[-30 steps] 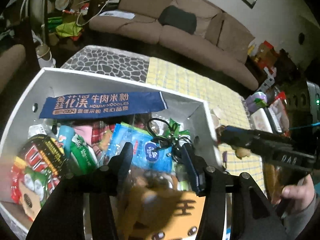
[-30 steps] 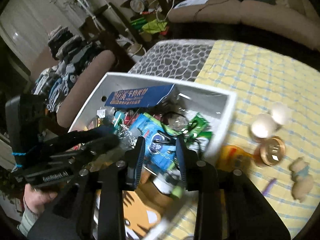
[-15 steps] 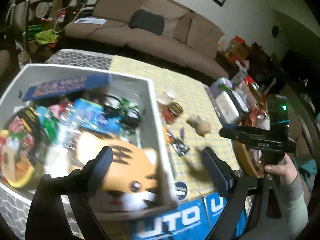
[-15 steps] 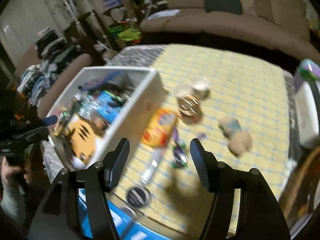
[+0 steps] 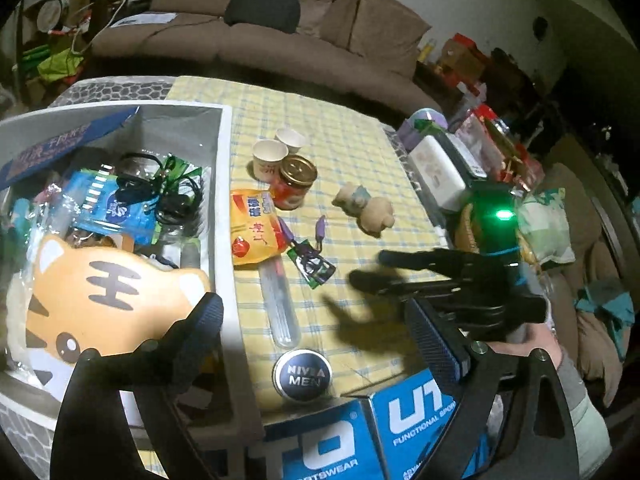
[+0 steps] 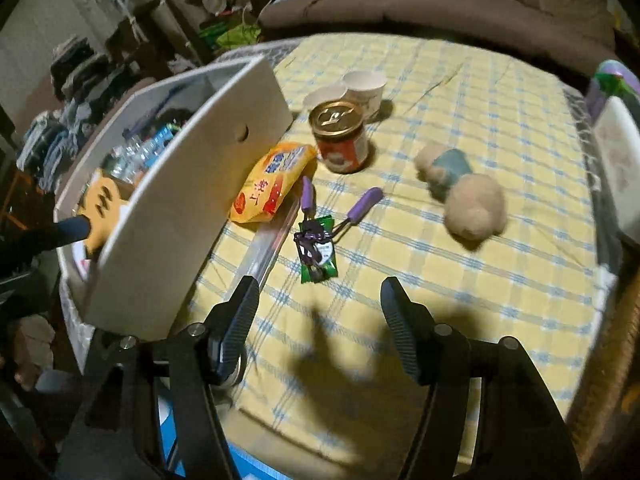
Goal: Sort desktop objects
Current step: 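Withdraw both tools from the box back over the table, then close the left tool on the purple-handled clip on the tablecloth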
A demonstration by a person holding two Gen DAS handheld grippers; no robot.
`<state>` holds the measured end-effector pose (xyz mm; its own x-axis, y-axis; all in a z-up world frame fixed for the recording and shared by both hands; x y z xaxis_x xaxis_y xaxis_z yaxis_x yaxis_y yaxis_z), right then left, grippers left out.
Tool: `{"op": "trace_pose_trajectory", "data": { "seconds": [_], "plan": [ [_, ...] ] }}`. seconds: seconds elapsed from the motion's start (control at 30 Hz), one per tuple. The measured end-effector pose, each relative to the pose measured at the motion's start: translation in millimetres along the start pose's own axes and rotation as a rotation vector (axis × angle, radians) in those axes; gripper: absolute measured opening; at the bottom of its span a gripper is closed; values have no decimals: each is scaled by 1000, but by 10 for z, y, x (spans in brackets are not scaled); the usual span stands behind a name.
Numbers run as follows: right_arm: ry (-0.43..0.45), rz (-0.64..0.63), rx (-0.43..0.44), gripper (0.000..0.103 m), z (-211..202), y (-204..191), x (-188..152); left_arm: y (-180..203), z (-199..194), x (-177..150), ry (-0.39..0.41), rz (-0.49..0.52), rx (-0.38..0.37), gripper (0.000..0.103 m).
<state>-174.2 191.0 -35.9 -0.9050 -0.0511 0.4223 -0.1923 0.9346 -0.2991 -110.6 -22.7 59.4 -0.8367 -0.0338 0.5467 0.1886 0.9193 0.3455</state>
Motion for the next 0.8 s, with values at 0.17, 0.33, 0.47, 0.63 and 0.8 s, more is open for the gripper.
{"op": "trace_pose_trajectory", "data": {
  "seconds": [0.17, 0.33, 0.47, 0.63, 0.8],
  "plan": [
    [-70, -46, -37, 61, 425, -56, 109, 48, 110, 65, -22, 9, 19, 94],
    [-94, -89, -80, 11, 588, -98, 127, 61, 247, 98, -45, 5, 17, 94],
    [-50, -87, -49, 8, 424, -94, 61, 125, 295, 134, -55, -6, 0, 94],
    [19, -91, -12, 6, -47, -111, -80, 253, 336, 202, -55, -31, -34, 94],
    [45, -90, 17, 3, -468, -155, -177, 205, 452, 126, -120, -301, -184, 94]
  ]
}}
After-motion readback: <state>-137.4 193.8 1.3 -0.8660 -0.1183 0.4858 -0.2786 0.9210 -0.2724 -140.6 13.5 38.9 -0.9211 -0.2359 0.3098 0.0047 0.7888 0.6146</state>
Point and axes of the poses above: each gripper's, at about its wrist camera, not at the fingertips, and z roughly the way its jaws point, y to its right, x to its top, the point moved 3 cm from there along z, roughly the way its jaws point, and after that the axes turned 3 degrees about x, right-handed, at the moved point
